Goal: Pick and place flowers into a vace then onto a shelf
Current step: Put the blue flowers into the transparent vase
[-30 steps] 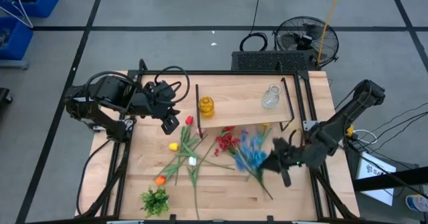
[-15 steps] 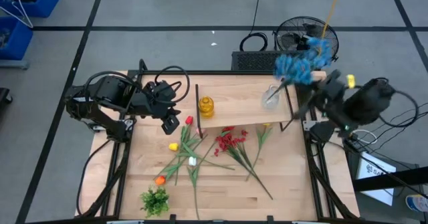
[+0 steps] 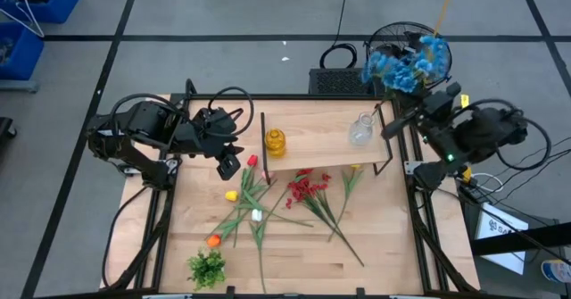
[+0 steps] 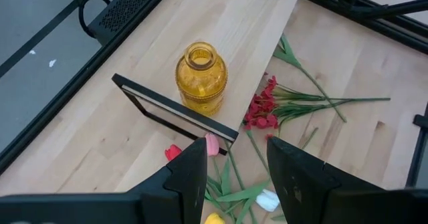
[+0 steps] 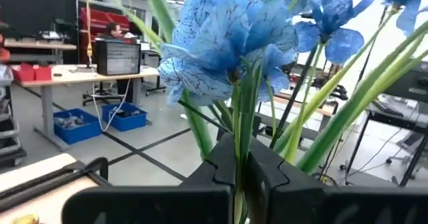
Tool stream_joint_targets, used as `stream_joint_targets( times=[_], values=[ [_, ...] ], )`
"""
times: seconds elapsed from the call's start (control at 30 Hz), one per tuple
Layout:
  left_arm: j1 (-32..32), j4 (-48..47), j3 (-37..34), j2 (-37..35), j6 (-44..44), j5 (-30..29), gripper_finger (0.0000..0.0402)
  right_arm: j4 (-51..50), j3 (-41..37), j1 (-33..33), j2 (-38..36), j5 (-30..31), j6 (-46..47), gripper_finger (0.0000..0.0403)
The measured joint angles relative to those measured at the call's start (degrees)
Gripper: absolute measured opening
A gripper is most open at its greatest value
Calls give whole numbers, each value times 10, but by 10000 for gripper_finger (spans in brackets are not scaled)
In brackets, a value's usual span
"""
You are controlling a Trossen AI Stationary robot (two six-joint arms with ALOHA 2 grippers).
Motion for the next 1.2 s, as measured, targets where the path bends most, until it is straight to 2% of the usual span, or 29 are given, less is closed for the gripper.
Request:
stream_joint_targets(
  times=[0.27,0.47,0.63,0.87,1.2],
  values=[
    [0,0,0,0,1,0,161,-16,-46,-22,12,1,77,0],
    [0,0,0,0,2,0,161,-15,-75,-31,12,29,85,5],
    [0,-1,0,0,17,0,161,-16,-97,-31,12,28,123,21],
    [0,-2,0,0,17,3,161,-15,-119,-31,12,28,123,46],
    [0,-31,0,0,-38,17,161,-15,-123,-30,12,42,123,97]
  ],
)
